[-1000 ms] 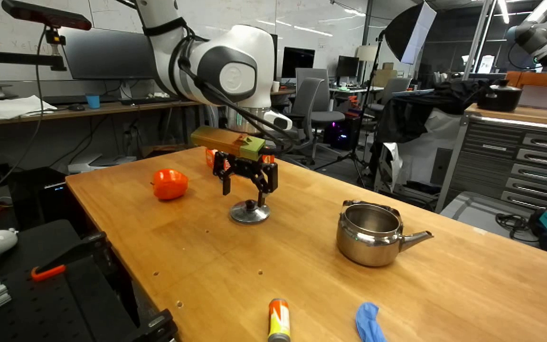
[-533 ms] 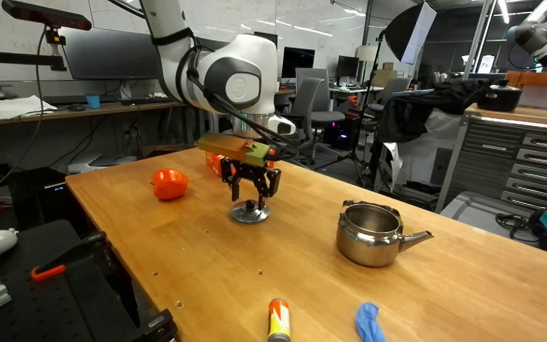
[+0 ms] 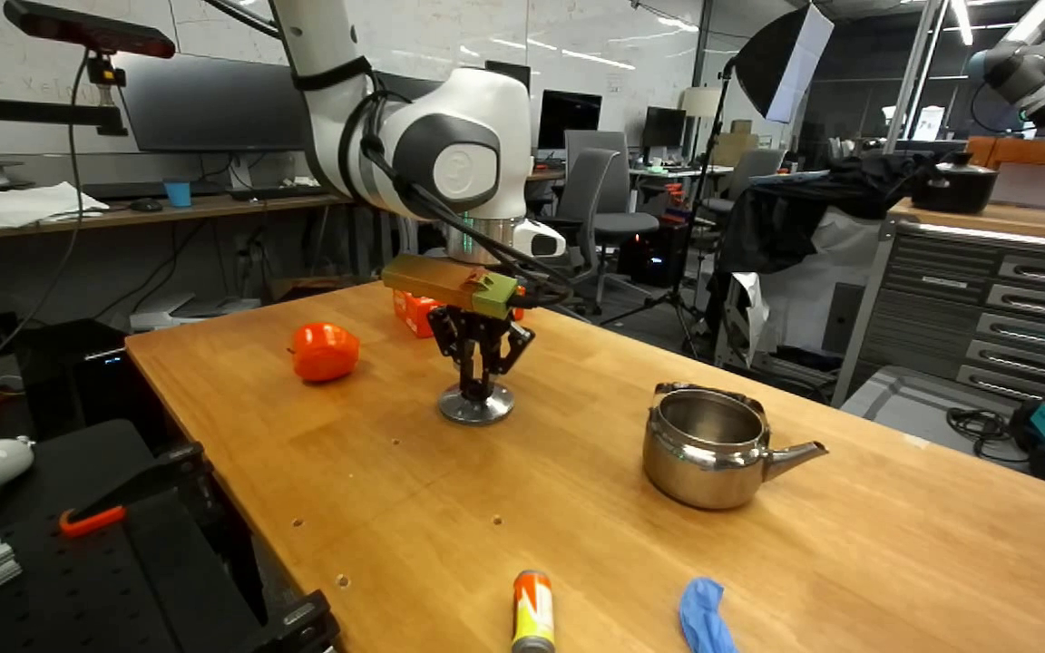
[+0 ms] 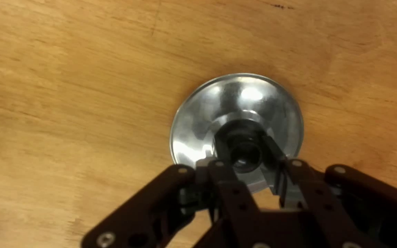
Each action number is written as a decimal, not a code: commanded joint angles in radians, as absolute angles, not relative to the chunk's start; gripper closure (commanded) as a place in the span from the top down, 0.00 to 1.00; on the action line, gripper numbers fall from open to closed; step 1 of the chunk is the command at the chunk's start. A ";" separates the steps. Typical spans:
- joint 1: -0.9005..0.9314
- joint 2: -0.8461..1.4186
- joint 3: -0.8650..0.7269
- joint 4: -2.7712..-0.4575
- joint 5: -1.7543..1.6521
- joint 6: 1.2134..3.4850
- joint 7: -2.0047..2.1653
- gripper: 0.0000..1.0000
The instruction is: Put the lid on the kettle
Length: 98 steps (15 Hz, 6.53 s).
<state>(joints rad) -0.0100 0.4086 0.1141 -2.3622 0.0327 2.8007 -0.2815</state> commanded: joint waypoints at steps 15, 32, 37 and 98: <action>-0.119 0.198 0.089 -2.384 0.081 2.721 -0.287 0.16; -0.214 0.111 -0.144 -2.337 0.131 2.594 -0.250 0.16; -0.237 0.148 -0.146 -2.308 0.197 2.604 -0.284 0.16; -0.292 0.473 -0.035 -2.021 0.245 2.608 -0.278 0.15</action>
